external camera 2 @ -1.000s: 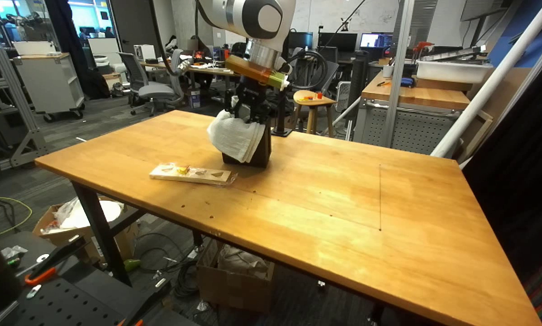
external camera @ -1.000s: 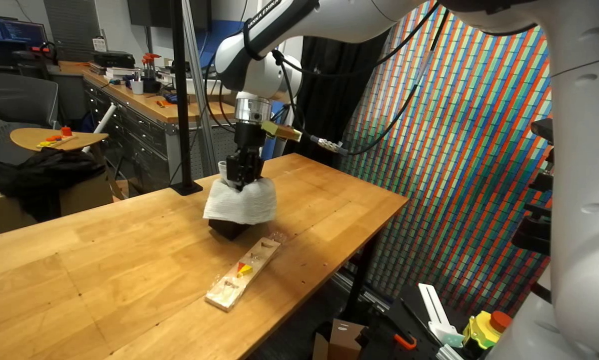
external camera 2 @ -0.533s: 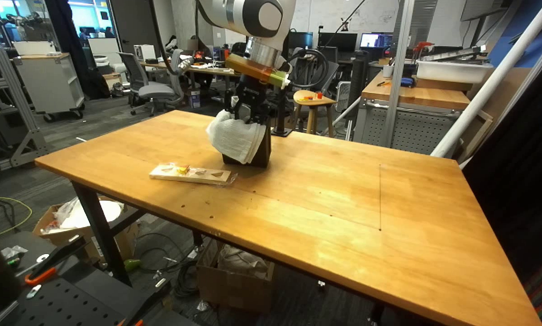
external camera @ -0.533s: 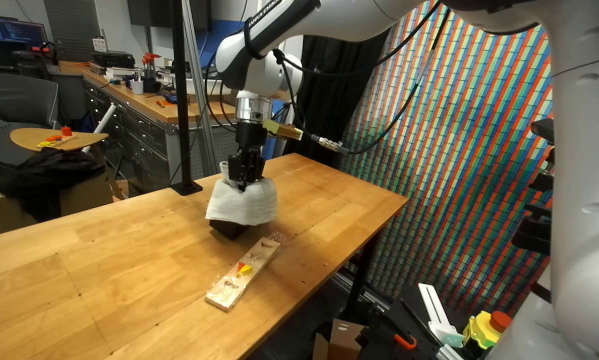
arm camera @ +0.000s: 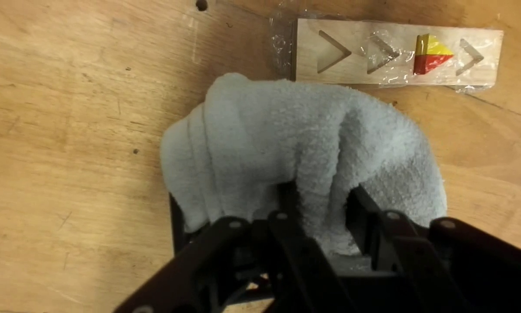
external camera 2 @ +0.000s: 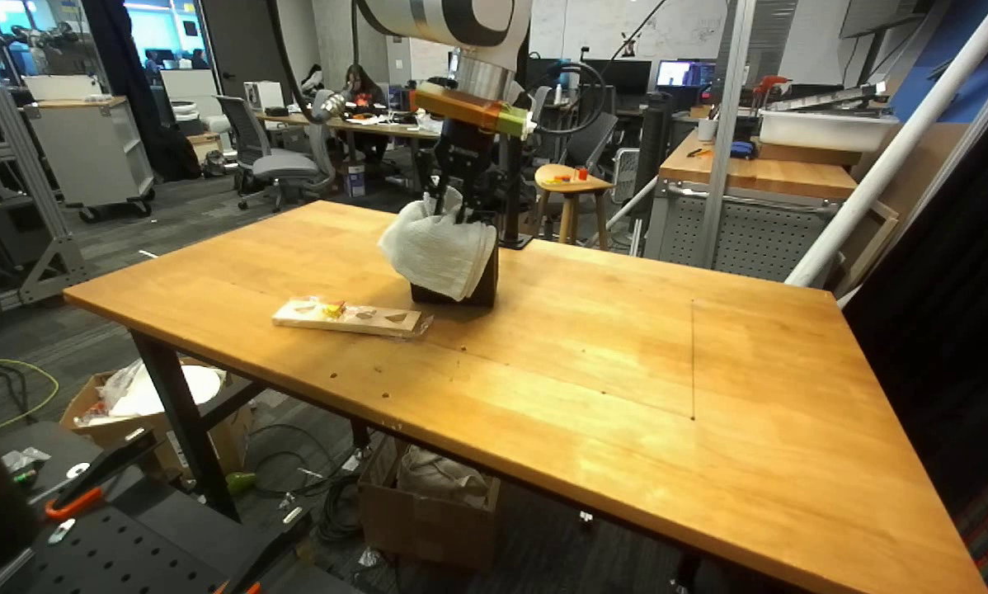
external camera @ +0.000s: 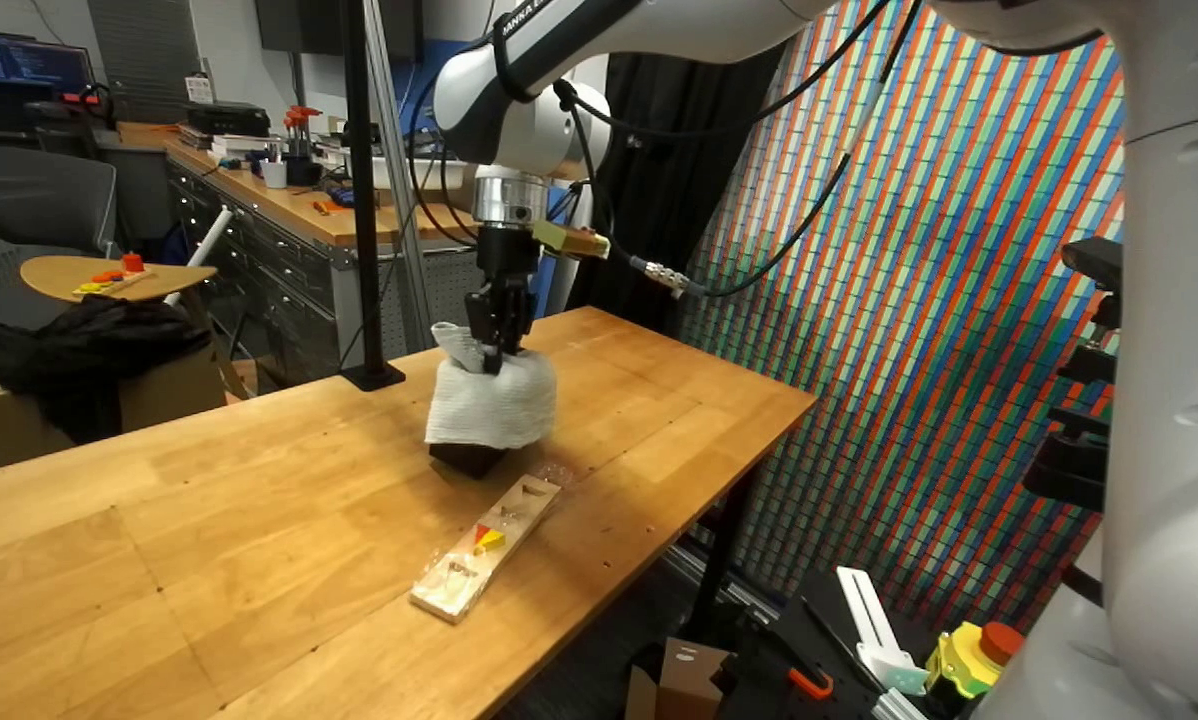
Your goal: Pick the cloth and shove it in the black box
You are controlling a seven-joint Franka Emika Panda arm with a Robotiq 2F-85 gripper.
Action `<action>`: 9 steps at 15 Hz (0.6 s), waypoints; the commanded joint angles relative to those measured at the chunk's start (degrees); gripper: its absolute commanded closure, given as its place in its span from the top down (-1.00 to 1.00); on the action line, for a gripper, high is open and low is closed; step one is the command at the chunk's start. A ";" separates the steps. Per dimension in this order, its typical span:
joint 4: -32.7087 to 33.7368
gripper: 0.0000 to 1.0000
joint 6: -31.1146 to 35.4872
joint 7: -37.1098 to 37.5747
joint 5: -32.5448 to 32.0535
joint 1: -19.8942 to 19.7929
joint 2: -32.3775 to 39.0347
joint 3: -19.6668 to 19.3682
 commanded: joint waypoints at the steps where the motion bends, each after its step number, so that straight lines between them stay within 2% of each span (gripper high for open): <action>1: -1.26 0.39 -0.76 1.29 -1.34 1.05 -2.64 -0.49; 5: -2.19 0.96 -0.47 2.18 -1.36 1.59 -4.33 -0.52; 9: -3.35 1.00 -0.87 4.18 -2.32 2.23 -7.63 -0.84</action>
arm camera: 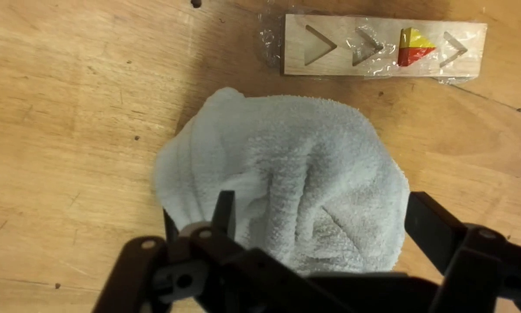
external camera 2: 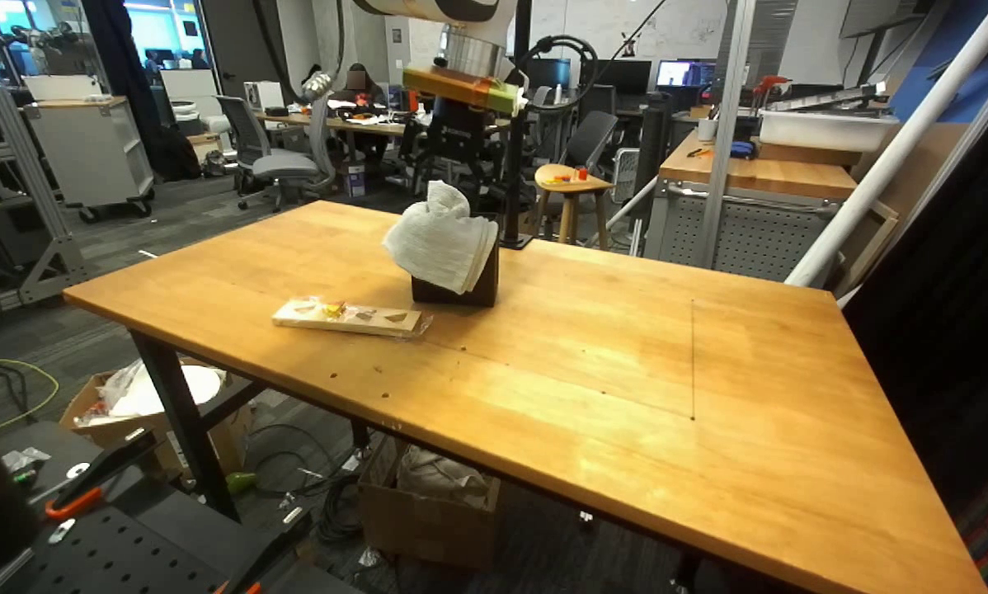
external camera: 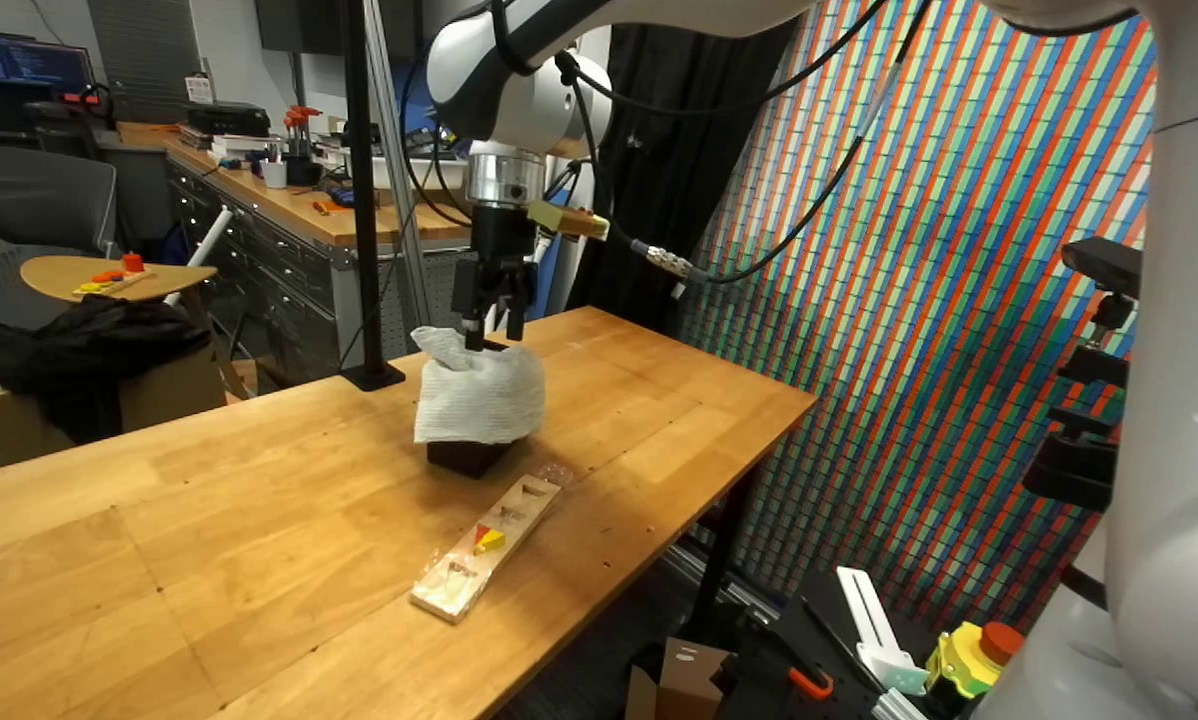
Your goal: Pick the cloth and shove it in the black box
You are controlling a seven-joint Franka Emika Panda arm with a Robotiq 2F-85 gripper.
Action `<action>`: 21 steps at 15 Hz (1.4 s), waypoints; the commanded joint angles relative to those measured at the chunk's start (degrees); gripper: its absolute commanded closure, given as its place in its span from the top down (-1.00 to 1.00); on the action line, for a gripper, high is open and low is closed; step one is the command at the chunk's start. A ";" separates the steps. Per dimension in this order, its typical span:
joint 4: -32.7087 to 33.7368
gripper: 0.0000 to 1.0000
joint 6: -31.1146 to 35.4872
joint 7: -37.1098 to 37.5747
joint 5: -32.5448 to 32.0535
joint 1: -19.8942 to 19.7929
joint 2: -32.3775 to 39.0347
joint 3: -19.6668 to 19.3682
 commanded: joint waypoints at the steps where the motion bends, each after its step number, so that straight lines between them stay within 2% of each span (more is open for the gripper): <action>1: -2.31 1.00 -1.36 2.90 -2.46 1.38 -5.63 -0.97; 3: -1.38 0.96 -2.71 3.91 -4.42 1.80 -7.22 -1.17; 4: -0.54 0.49 -3.61 4.10 -5.40 2.01 -7.96 -1.19; 6: 1.93 0.40 -5.70 4.31 -7.52 2.53 -8.18 -1.12; 12: 11.50 -0.57 -11.20 3.50 -12.38 5.01 -5.32 -0.37; 15: 15.25 -0.98 -12.46 2.88 -13.58 5.97 -2.93 -0.24; 21: 15.16 -1.00 -10.14 3.60 -12.26 5.65 0.90 -0.37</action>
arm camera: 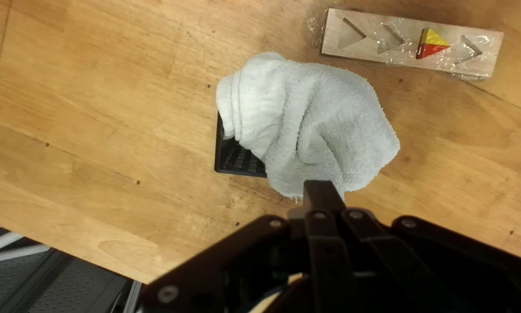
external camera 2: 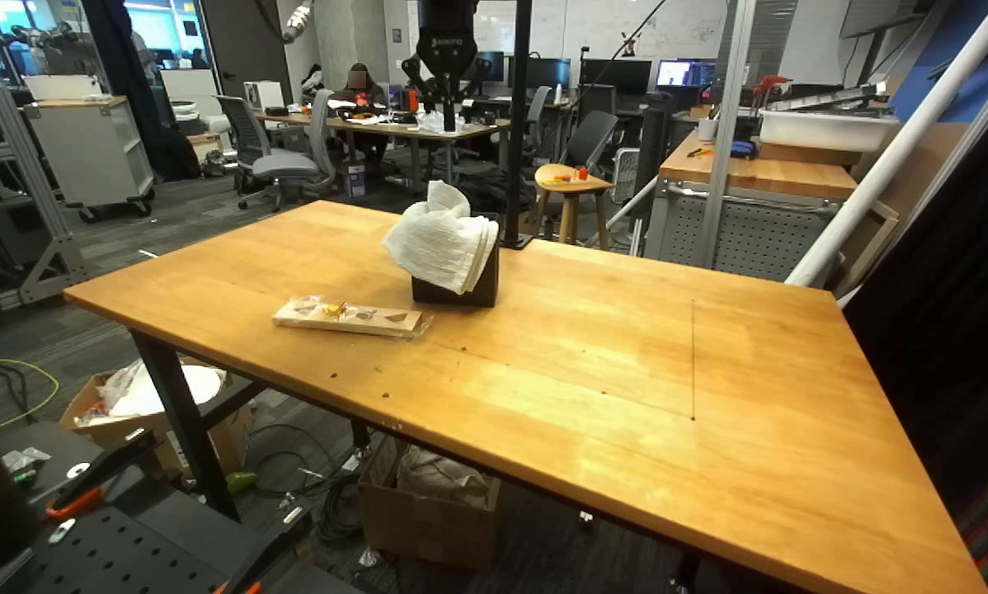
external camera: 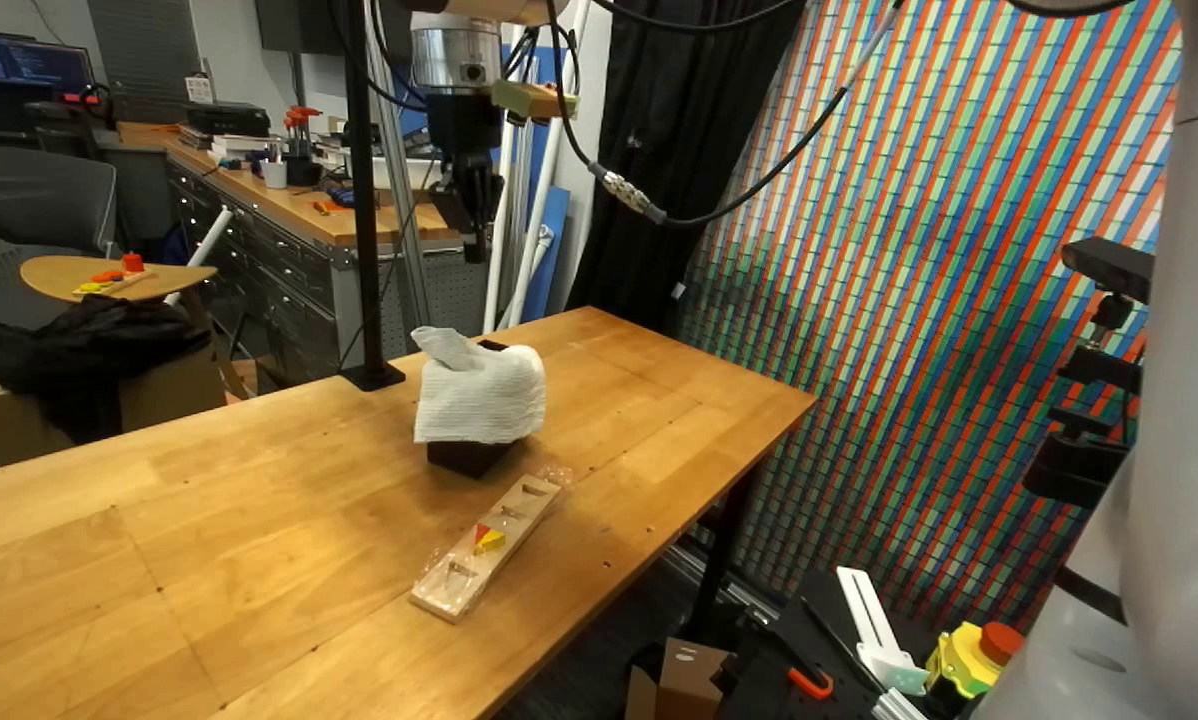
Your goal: Pick the cloth and shove it in the black box
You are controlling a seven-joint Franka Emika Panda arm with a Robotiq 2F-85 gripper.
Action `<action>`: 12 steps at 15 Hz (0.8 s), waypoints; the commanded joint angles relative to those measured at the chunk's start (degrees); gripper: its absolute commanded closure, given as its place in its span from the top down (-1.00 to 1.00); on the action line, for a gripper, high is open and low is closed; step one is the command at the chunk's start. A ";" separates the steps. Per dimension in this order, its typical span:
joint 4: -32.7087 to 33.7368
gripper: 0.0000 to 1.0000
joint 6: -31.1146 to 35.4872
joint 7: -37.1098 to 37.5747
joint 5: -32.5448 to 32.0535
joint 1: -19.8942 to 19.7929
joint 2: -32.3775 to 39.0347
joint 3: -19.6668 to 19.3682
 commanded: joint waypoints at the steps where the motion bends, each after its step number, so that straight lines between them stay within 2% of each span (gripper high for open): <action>1: 1.16 -1.00 0.47 0.54 0.48 -0.11 2.57 -0.25; 12: -3.25 -1.00 5.24 2.39 4.26 -0.45 5.65 0.42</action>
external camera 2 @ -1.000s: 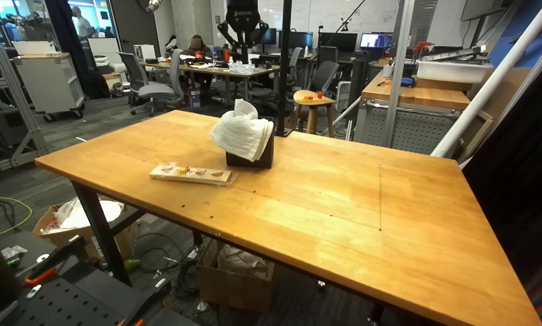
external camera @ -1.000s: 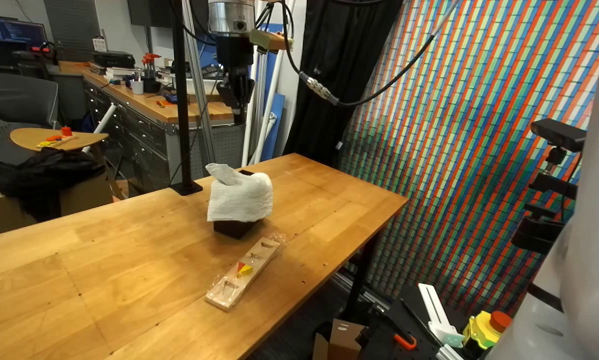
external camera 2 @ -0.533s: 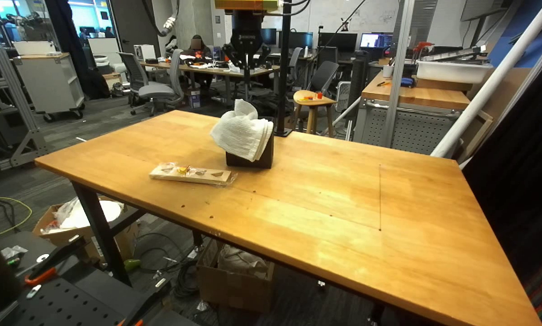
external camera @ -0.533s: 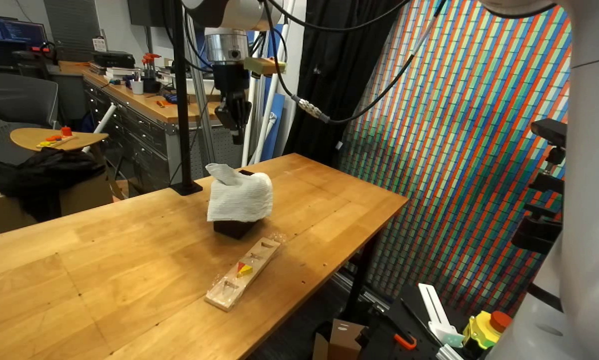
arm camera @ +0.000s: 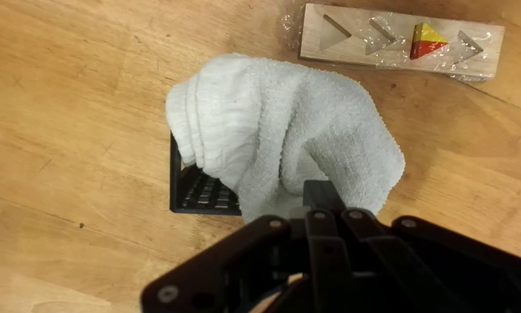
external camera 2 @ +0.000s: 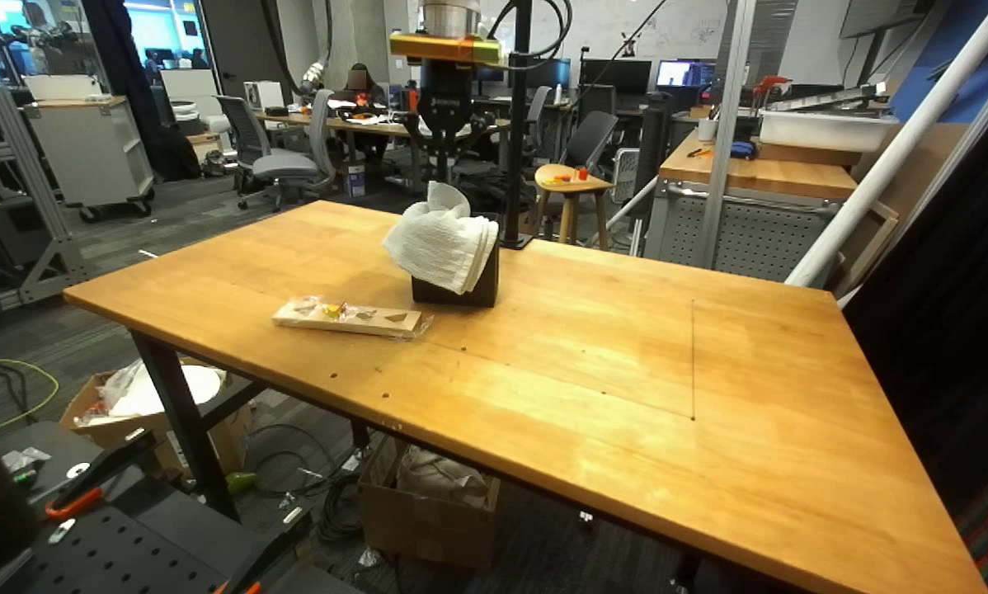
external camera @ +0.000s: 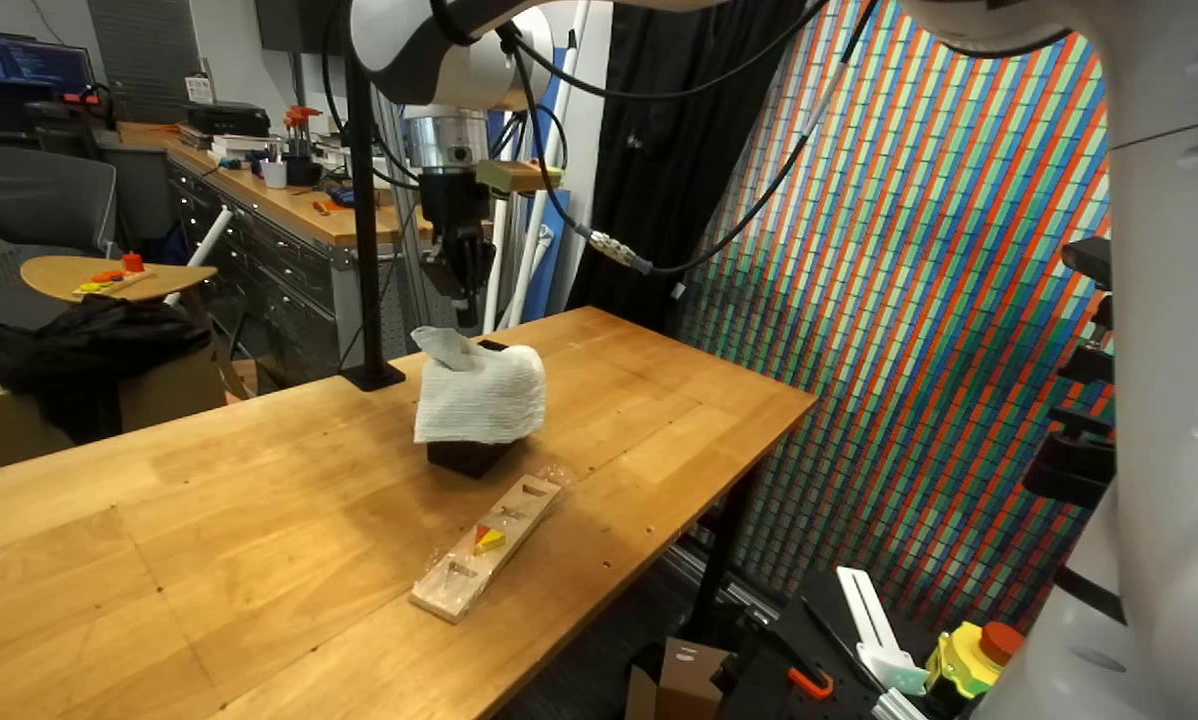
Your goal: Pick the cloth and shove it in the black box
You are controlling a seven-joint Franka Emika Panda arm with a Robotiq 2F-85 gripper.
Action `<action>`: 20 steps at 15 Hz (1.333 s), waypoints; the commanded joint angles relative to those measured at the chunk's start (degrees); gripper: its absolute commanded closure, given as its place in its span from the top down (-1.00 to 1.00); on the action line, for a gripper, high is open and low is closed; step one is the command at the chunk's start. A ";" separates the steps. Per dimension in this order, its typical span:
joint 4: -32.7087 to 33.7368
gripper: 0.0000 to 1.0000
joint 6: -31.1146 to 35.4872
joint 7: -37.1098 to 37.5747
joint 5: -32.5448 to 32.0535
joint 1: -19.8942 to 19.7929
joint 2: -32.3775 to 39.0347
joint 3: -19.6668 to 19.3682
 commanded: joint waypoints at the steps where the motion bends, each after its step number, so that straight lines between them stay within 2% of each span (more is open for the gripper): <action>1: -2.25 -1.00 3.63 0.91 1.43 -0.29 -0.21 0.21; 12: -9.74 -1.00 12.48 0.10 0.52 -0.51 0.04 0.09; 20: -11.99 -1.00 12.47 -0.83 1.52 -0.75 -0.44 0.74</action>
